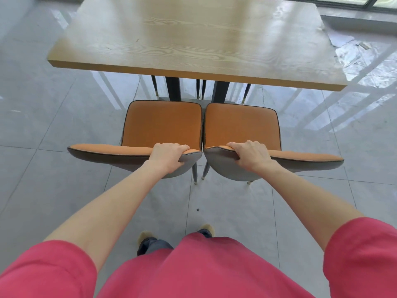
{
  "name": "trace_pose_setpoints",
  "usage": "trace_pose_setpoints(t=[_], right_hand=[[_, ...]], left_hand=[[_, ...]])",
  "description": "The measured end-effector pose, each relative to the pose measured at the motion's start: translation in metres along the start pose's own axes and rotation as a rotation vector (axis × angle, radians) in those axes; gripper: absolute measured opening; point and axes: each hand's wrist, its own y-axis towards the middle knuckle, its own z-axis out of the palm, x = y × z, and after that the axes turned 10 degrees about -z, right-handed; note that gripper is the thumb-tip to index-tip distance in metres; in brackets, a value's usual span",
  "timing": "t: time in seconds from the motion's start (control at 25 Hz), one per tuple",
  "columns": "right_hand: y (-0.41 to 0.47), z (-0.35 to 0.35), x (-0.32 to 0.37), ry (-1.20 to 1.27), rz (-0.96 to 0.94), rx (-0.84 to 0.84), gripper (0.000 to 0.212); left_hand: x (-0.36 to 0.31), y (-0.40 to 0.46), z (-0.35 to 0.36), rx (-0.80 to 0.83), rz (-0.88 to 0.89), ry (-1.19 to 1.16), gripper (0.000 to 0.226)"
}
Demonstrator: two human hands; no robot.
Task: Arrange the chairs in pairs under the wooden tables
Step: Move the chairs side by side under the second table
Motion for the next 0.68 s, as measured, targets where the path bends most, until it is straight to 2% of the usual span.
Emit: trace_pose_setpoints(t=[0.2, 0.68], right_hand=[[-0.006, 0.002, -0.004, -0.056, -0.066, 0.012, 0.037], [-0.016, -0.001, 0.003, -0.109, -0.076, 0.093, 0.040]], left_hand=[[0.000, -0.004, -0.004, 0.032, -0.014, 0.011, 0.043], [0.003, -0.004, -0.006, 0.059, 0.019, 0.002, 0.041]])
